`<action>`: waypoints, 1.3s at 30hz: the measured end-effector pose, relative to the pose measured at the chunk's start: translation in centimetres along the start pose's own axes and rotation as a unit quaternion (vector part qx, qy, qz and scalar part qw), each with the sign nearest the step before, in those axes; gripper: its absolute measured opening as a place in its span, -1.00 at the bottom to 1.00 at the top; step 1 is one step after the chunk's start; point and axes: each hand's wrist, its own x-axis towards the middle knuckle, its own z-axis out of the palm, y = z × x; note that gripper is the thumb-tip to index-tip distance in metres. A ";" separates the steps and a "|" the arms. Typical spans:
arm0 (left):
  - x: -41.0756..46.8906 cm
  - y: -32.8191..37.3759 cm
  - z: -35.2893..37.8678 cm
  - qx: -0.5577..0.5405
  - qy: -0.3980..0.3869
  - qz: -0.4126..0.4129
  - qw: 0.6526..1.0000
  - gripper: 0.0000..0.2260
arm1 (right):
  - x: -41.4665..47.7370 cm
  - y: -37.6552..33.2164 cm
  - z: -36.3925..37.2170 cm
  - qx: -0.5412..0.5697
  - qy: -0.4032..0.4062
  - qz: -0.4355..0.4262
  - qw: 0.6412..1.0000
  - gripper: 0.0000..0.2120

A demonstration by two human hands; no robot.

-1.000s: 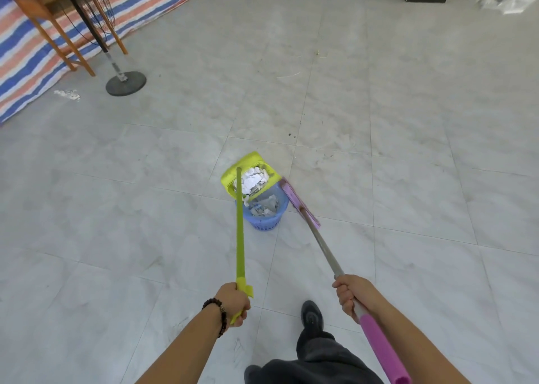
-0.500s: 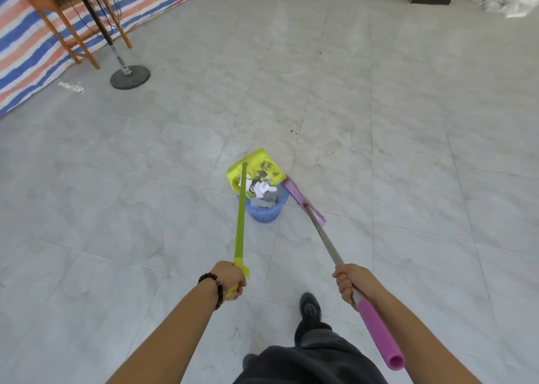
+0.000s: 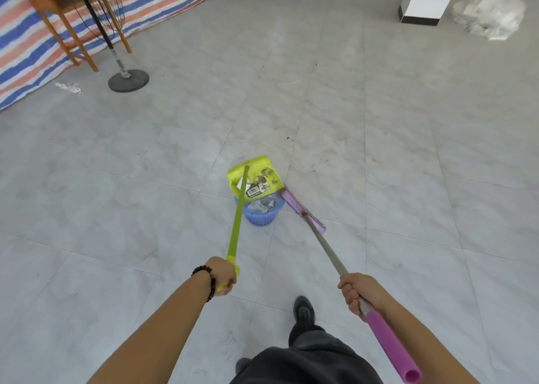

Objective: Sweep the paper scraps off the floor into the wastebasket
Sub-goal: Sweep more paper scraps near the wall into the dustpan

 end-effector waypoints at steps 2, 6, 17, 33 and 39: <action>0.4 0.4 -0.3 -0.005 -0.009 -0.003 1.000 -0.83 | -0.9 0.8 -1.0 -0.012 0.004 -0.006 1.000 -0.75; 0.9 0.7 -0.4 -0.009 -0.028 -0.007 1.000 -0.84 | -2.9 2.5 -2.6 -0.068 0.003 -0.047 0.997 -0.80; -2.3 2.5 2.5 -0.074 -0.093 0.011 0.993 -0.83 | -3.6 2.0 0.7 -0.210 -0.024 -0.157 0.965 -0.86; -2.4 7.4 3.9 -0.143 -0.032 0.009 0.989 -0.85 | -1.5 -2.5 -3.0 -0.355 0.007 -0.172 0.919 -0.87; -3.0 9.2 6.1 -0.163 -0.031 0.002 0.986 -0.85 | -2.9 -4.4 -4.5 -0.324 -0.024 -0.189 0.927 -0.68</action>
